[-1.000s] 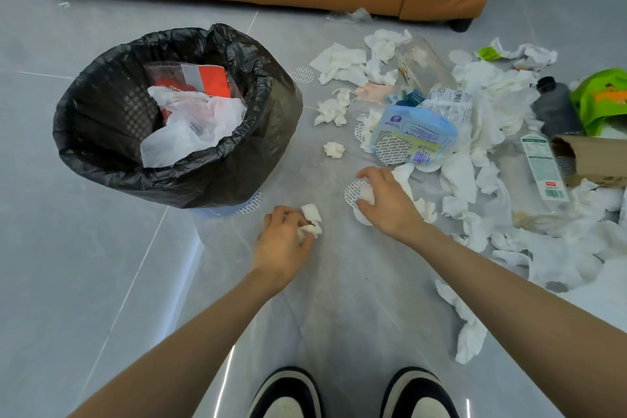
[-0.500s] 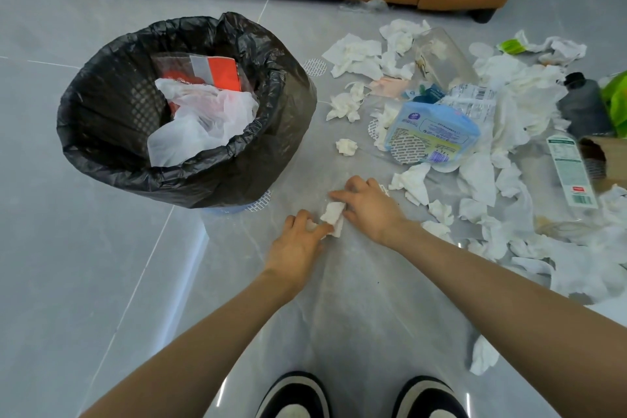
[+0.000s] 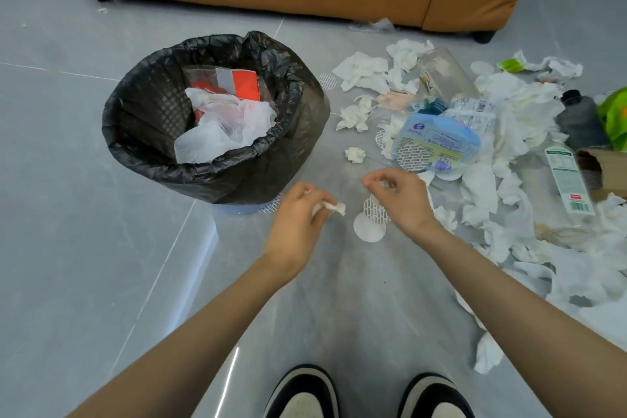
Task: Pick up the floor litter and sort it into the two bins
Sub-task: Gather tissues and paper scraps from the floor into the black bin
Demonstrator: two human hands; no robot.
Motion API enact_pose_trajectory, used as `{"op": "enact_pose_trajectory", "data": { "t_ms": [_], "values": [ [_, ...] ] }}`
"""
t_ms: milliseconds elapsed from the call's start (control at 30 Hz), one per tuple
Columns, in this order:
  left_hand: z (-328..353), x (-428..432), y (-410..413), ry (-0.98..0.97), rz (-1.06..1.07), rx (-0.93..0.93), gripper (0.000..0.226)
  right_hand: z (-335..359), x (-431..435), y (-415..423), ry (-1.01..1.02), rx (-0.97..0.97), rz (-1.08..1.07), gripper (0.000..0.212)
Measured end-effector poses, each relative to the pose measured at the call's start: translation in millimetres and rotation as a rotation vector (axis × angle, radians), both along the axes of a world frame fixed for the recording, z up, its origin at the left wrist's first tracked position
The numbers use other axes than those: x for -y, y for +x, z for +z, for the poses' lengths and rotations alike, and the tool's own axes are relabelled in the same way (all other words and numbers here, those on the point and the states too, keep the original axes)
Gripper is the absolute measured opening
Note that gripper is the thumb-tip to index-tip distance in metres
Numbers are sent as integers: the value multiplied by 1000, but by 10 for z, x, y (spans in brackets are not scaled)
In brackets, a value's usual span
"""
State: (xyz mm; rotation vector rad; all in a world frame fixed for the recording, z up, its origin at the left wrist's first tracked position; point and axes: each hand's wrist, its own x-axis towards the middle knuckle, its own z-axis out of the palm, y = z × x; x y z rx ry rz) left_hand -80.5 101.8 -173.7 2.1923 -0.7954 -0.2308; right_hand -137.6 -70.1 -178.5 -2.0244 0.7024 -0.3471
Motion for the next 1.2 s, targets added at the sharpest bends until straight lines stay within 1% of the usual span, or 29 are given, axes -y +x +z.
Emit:
{"op": "enact_pose_trajectory", "data": {
  "t_ms": [100,200,267,367,533,767,867,967,1033,1100,1133,1200],
  "values": [
    [403,76,57,-128,35,99,18,415,-21,-36,176,160,-61,6],
    [814,89,132,-257,47,162,18,813,-56,-21,278,273,-53,6],
    [1067,48,190,-323,71,175,18,1065,-88,34,324,305,-28,6],
    [1365,-80,294,-341,125,224,20,1425,-191,163,350,309,43,6],
    [1790,-394,520,-367,227,260,15,2019,-463,487,370,361,173,8],
    [2043,-766,866,-388,353,291,13,2491,-848,993,360,411,290,8],
    [1984,-833,975,-349,378,281,15,2503,-939,1138,336,398,302,8],
    [1797,-879,1055,-228,369,216,22,2297,-989,1211,459,301,226,5],
    [1644,-899,1082,-112,297,152,33,2116,-996,1225,515,223,167,14],
    [1508,-907,1082,-6,214,122,47,1973,-972,1198,445,167,177,24],
    [1462,-910,1067,24,195,113,51,1939,-953,1174,396,152,194,27],
    [1385,-919,1010,44,193,108,51,1881,-892,1125,300,154,207,30]
  ]
}}
